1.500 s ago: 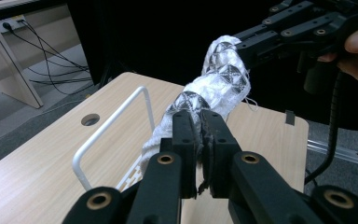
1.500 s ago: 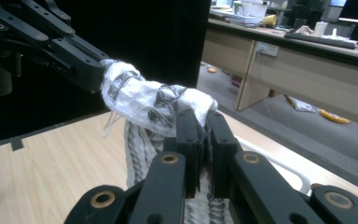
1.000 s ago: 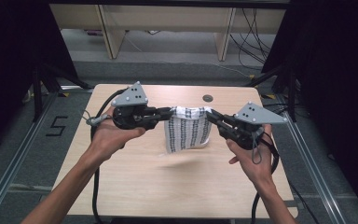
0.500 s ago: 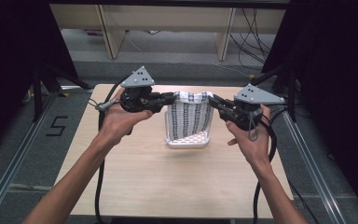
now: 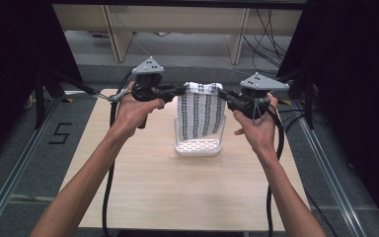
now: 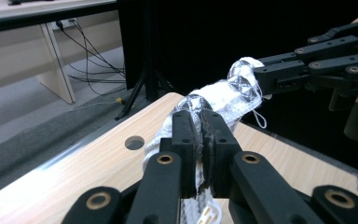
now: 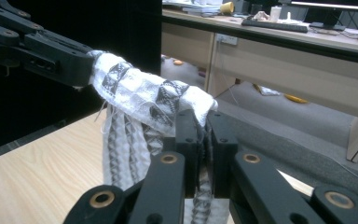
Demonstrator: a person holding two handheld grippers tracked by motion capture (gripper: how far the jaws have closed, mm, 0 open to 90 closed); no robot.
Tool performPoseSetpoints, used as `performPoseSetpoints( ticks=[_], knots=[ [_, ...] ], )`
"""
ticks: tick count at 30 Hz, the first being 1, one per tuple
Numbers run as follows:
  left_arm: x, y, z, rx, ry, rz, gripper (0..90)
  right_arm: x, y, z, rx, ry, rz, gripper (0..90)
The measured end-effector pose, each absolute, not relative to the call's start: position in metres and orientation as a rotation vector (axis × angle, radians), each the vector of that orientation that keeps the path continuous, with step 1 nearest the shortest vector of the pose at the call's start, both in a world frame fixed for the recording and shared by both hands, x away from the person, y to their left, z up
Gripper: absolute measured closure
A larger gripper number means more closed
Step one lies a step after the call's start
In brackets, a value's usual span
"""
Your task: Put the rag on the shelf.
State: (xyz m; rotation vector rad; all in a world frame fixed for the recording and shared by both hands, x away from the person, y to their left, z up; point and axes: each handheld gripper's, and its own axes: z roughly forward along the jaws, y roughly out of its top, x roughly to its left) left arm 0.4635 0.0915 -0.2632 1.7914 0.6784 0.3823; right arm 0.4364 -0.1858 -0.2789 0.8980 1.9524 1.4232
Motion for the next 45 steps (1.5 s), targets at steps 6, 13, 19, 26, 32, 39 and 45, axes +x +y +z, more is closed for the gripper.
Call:
performPoseSetpoints(
  ticks=[6,13,19,26,32,39,45],
  knots=[
    [0.482,0.094,-0.271,1.758,0.734,0.357,83.7,0.456,-0.184,-0.283,0.963,1.967,1.407,85.5],
    [0.501,0.095,-0.28,1.684,0.794,0.31,83.6,0.476,-0.181,-0.291,1.02,1.97,1.39,85.4],
    [0.511,0.093,-0.29,1.686,0.834,0.31,83.8,0.491,-0.18,-0.298,1.071,1.968,1.386,85.4],
    [0.52,0.093,-0.301,1.689,0.88,0.307,83.8,0.502,-0.175,-0.305,1.111,1.983,1.359,84.9],
    [0.525,0.091,-0.31,1.705,0.906,0.309,83.7,0.51,-0.173,-0.313,1.16,2.002,1.32,84.3],
    [0.531,0.092,-0.318,1.715,0.926,0.305,83.5,0.517,-0.17,-0.32,1.185,2.012,1.295,83.3],
    [0.534,0.092,-0.328,1.726,0.942,0.299,83.0,0.521,-0.167,-0.326,1.203,2.037,1.263,81.6]
  ],
)
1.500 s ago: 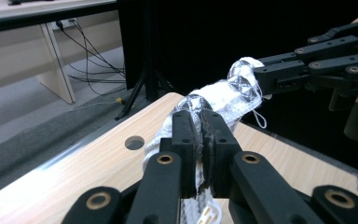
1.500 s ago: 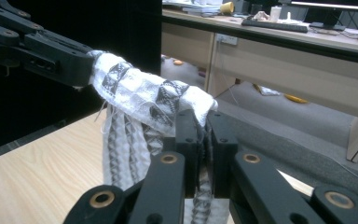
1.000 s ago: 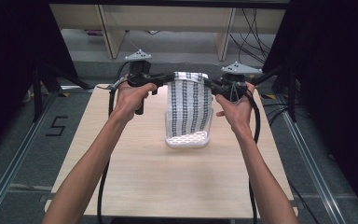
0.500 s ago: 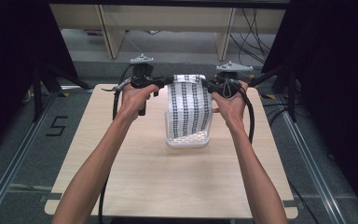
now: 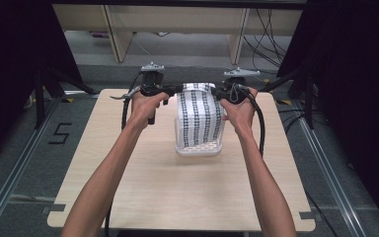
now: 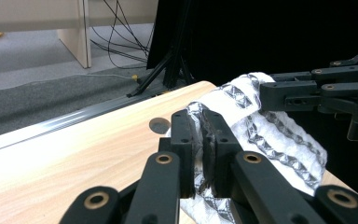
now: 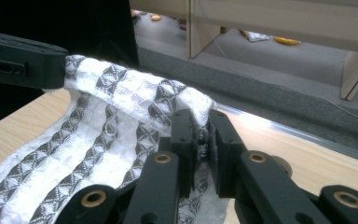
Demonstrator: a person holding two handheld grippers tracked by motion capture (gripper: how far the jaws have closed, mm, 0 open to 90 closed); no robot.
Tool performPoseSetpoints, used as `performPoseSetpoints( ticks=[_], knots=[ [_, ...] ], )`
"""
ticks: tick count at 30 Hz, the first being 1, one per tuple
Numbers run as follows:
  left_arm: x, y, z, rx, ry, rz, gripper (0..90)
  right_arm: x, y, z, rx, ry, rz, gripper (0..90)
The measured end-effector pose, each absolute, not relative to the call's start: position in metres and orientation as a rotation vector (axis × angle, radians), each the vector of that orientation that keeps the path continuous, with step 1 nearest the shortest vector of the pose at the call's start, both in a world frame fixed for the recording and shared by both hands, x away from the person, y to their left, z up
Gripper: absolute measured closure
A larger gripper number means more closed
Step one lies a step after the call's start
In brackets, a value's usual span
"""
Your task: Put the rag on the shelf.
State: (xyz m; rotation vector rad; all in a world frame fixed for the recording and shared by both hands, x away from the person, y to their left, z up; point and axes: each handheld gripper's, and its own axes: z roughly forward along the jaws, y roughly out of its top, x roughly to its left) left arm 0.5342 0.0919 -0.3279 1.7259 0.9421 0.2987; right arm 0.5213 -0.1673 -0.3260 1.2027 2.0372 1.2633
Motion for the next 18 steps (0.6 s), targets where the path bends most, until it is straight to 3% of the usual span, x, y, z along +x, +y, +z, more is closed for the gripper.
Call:
performPoseSetpoints(
  ticks=[10,15,18],
  knots=[
    [0.537,0.089,-0.341,1.767,0.946,0.287,78.3,0.526,-0.171,-0.34,1.266,2.059,1.22,77.4],
    [0.538,0.086,-0.346,1.816,0.939,0.265,59.5,0.529,-0.175,-0.345,1.286,2.075,1.203,71.2],
    [0.538,0.086,-0.349,1.815,0.95,0.256,54.9,0.529,-0.176,-0.345,1.29,2.077,1.195,68.8]
  ],
)
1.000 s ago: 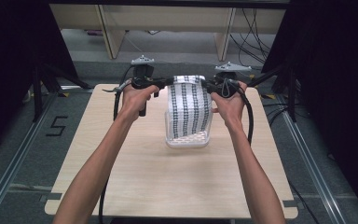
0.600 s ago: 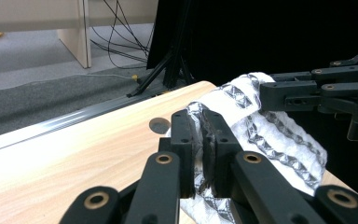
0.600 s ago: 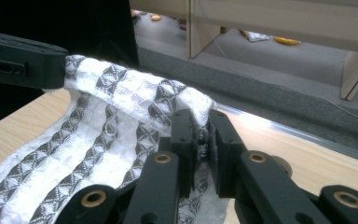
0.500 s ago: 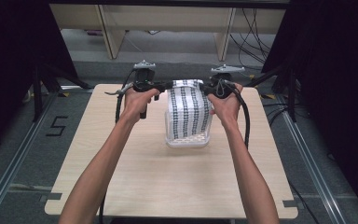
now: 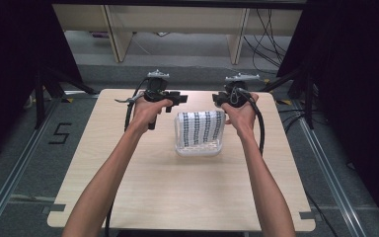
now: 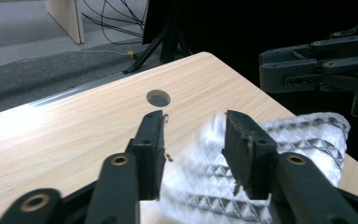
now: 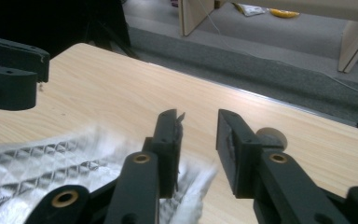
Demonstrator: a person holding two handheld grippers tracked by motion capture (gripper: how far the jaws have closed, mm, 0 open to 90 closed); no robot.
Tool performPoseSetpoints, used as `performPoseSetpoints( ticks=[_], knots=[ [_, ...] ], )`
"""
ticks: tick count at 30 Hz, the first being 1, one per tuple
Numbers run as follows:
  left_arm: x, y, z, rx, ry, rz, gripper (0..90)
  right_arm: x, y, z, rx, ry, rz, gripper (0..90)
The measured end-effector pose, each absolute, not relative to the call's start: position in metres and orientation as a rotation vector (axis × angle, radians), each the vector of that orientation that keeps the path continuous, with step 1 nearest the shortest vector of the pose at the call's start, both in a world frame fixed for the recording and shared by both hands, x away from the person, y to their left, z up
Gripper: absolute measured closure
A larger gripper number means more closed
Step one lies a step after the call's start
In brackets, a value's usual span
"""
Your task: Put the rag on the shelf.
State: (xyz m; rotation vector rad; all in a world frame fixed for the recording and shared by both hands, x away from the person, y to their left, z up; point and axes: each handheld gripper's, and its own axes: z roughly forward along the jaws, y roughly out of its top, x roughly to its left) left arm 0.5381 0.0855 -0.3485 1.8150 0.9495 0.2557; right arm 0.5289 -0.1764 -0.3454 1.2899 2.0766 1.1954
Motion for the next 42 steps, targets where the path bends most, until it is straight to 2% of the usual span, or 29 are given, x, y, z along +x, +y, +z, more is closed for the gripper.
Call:
performPoseSetpoints(
  ticks=[14,24,31,42],
  knots=[
    [0.533,0.093,-0.345,1.805,0.958,0.229,45.6,0.53,-0.183,-0.347,1.269,2.086,1.173,65.4],
    [0.53,0.103,-0.344,1.792,0.997,0.259,38.5,0.524,-0.187,-0.34,1.278,2.086,1.196,58.8],
    [0.521,0.11,-0.339,1.786,0.983,0.267,37.5,0.517,-0.195,-0.334,1.251,2.069,1.205,55.5],
    [0.506,0.117,-0.339,1.802,0.947,0.263,35.8,0.508,-0.2,-0.331,1.253,2.075,1.244,55.0]
  ],
)
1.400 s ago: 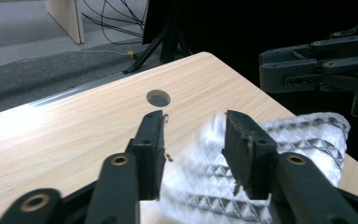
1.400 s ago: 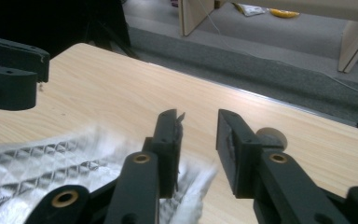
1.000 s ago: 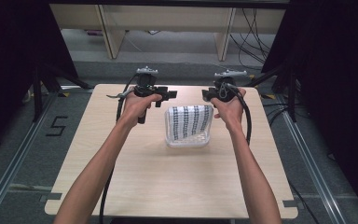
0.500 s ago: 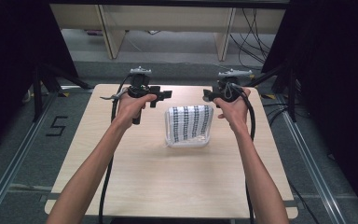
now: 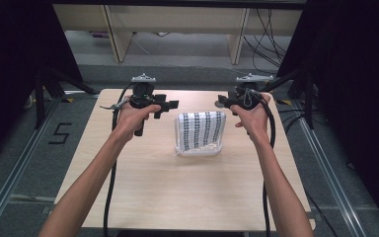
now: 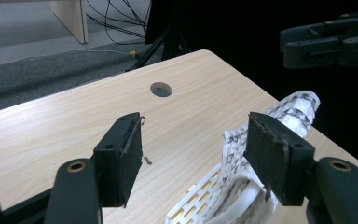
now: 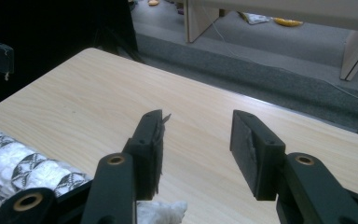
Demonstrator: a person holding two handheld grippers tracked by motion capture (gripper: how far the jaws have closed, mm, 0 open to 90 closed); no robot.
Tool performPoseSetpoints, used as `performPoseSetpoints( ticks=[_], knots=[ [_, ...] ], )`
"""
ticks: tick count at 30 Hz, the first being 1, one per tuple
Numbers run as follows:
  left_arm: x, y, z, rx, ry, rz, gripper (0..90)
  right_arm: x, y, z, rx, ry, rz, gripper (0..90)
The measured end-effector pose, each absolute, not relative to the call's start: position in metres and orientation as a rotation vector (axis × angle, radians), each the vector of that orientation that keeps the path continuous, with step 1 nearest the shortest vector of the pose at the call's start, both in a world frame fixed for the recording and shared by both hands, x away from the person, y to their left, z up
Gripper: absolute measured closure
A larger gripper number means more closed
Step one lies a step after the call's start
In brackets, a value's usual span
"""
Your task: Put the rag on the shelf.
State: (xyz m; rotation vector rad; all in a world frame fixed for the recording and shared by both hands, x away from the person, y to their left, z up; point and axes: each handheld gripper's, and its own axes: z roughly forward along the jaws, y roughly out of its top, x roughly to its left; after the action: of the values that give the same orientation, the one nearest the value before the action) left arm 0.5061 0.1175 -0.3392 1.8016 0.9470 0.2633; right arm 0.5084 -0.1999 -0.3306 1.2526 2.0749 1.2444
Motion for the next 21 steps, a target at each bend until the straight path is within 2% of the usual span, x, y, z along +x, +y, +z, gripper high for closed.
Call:
performPoseSetpoints(
  ticks=[21],
  knots=[
    [0.463,0.128,-0.338,1.825,0.848,0.253,33.4,0.48,-0.21,-0.32,1.199,2.085,1.299,47.8]
  ],
)
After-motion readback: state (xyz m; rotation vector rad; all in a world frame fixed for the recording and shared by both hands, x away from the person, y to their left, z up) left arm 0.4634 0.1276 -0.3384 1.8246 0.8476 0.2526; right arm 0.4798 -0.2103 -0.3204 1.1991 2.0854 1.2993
